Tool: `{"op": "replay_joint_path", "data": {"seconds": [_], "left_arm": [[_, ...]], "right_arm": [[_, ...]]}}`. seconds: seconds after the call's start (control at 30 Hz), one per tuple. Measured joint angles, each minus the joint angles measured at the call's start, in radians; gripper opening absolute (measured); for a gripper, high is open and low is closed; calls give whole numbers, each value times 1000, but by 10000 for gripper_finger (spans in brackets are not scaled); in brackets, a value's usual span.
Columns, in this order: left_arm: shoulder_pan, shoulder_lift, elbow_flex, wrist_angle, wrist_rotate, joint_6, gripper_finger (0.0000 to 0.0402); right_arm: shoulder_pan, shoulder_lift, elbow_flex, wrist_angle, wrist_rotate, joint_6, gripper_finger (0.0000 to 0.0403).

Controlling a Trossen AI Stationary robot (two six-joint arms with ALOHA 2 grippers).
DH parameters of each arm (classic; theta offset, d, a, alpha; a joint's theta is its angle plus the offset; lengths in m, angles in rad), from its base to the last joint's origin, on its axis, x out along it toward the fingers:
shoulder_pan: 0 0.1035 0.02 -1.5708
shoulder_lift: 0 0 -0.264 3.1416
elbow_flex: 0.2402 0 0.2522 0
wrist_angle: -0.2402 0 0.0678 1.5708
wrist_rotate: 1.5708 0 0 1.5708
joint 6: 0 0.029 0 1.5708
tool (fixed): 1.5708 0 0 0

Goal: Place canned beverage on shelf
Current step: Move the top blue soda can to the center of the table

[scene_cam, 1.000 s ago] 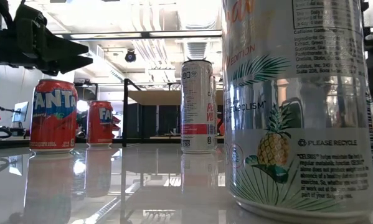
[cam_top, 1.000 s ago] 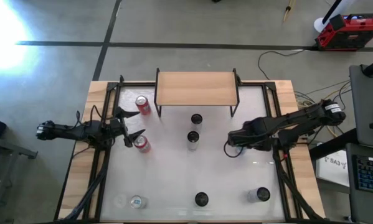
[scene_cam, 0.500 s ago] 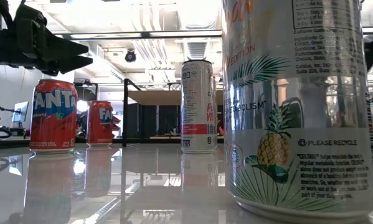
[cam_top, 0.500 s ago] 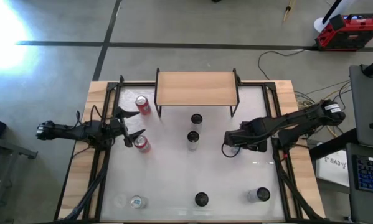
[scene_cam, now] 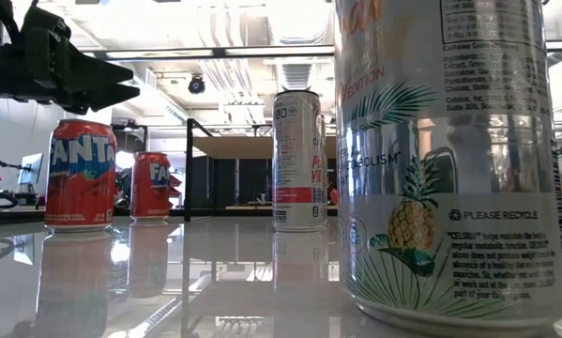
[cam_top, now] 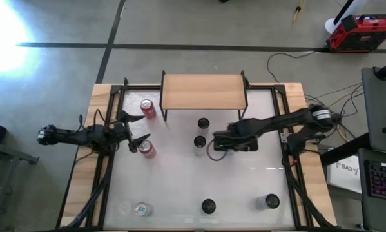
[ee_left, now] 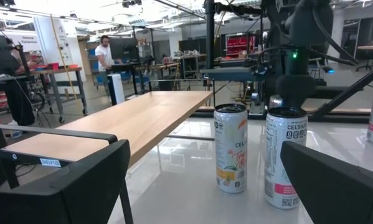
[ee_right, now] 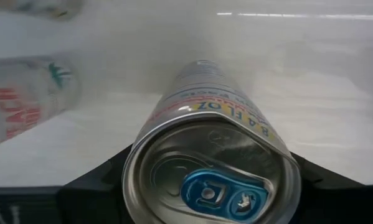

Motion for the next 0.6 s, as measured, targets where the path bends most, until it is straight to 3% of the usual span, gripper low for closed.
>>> {"op": "replay_joint_path", "data": {"seconds": [0.3,0.6], "left_arm": [[0,0,0,0,0,0,400],[0,0,0,0,0,0,400]], "right_arm": [[-54,187,257,-74,-10,-152,228],[-61,257,332,-85,-30,-159,228]]}}
